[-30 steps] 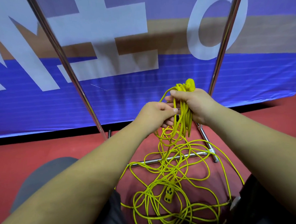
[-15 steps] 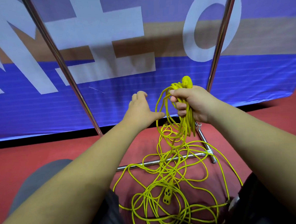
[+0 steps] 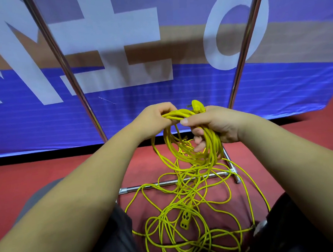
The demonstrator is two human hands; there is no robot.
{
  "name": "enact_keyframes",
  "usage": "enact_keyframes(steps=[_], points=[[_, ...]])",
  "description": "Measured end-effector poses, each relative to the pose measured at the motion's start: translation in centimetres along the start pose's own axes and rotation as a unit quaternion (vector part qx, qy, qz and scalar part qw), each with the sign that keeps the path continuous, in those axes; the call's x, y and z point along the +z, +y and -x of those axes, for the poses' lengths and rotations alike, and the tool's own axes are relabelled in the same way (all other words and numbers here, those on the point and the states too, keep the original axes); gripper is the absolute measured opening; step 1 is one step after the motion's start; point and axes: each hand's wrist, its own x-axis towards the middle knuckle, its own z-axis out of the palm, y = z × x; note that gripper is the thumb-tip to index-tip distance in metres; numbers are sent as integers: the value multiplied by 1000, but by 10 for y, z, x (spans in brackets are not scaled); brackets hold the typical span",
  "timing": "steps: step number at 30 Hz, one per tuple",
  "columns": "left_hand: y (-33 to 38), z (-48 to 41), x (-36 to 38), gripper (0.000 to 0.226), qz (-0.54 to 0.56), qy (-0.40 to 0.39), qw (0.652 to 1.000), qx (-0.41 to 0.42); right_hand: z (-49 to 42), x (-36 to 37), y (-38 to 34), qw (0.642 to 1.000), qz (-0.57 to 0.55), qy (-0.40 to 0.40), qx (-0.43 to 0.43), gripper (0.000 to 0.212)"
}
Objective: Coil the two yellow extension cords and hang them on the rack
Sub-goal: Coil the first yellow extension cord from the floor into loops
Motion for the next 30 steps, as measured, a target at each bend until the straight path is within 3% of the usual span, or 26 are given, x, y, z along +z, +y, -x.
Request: enact_keyframes(steps=[4,6,7,10,15,20,22,26,30], points=[[8,-2,0,22,67,12,997,-28,0,-3,2,1000,-11,-3,-20,24],[10,-4,-2,20,95,21,995,-37,2,-1,-1,999,6,-18,-33,9],[9,-5,-3,20,88,32,995,-40,3,-2,-2,999,32,-13,-38,16],[8,-11,-5,19,51,66,996,-29,2,-1,-5,994,99,11,-56,12],[4,-13,-3,15,-94,88,991,30,-1,-1,-1,990,122,40,-56,21],[-3,-19,-9,21,-338,66,935,87,1,2,-3,988,143,56,-7,25],[-2,-23,-6,21,-374,69,922,78,-2,0,-3,987,147,63,-12,17],[-11,-20,3,40,-189,27,982,-3,-9,-6,3,983,140,110,-39,15],[-38,-17,7,67,-151,-59,979,-125,-10,-15,7,972,128,188,-54,24]])
